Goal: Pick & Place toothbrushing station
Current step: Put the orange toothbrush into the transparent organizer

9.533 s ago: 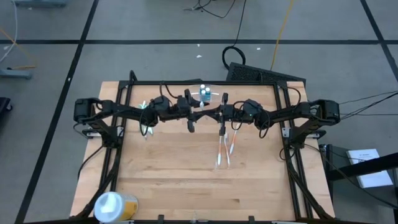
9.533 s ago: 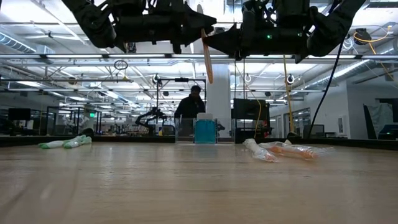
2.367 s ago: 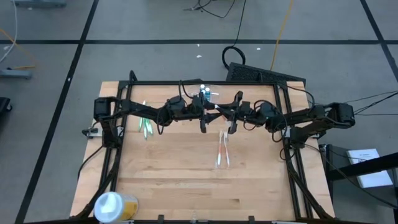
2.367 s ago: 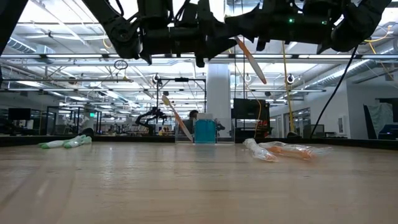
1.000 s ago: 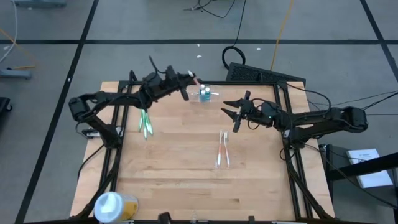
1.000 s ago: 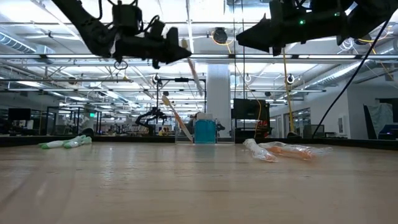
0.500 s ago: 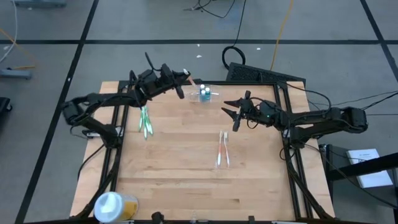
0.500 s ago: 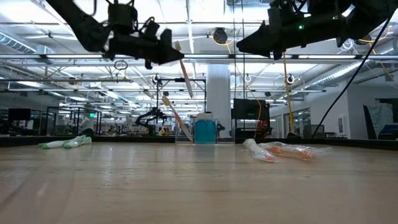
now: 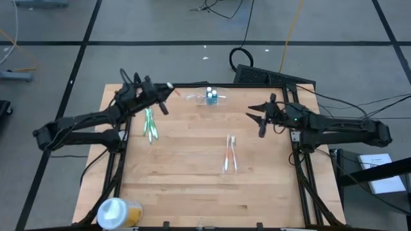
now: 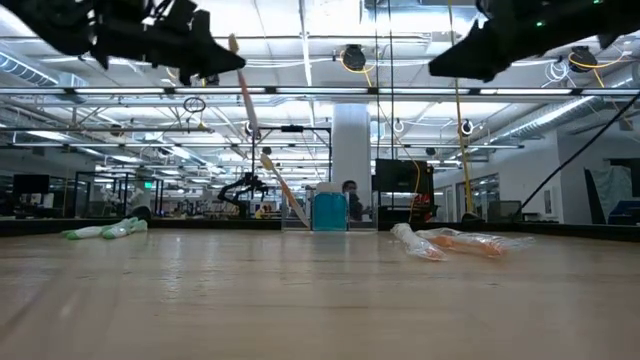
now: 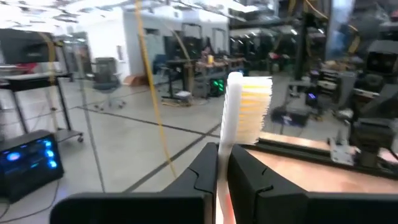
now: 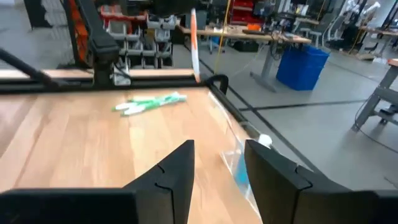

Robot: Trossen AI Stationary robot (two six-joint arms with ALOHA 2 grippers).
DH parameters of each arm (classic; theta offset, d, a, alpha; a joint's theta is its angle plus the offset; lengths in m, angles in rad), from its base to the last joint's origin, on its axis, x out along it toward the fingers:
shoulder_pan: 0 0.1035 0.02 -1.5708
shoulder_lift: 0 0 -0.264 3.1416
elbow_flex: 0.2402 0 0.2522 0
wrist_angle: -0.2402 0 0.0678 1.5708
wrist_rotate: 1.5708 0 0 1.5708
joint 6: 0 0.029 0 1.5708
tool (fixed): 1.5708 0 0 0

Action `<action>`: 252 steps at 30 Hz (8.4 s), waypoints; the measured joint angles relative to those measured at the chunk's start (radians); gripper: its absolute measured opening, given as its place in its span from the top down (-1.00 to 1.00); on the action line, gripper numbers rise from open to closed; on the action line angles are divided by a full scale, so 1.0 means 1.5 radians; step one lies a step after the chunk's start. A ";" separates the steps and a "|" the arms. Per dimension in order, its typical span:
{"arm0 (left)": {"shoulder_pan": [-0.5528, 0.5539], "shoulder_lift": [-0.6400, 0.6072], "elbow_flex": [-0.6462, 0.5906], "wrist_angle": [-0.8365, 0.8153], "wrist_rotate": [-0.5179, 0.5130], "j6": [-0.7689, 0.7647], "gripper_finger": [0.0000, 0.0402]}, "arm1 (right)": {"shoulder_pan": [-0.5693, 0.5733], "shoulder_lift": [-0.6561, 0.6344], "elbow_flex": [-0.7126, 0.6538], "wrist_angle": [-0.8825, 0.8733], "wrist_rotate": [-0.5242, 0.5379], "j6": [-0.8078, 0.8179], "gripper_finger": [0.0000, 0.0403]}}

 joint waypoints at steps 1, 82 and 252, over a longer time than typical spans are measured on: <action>0.000 -0.005 -0.019 0.025 -0.011 -0.005 0.91 | 0.000 -0.018 0.000 -0.027 0.000 0.007 0.34; 0.075 0.446 0.106 0.227 -0.065 -0.114 0.94 | 0.014 -0.102 -0.051 -0.108 -0.033 0.080 0.36; -0.078 0.283 0.106 0.041 -0.101 -0.023 0.52 | 0.146 0.563 -0.029 -0.087 0.144 0.519 0.92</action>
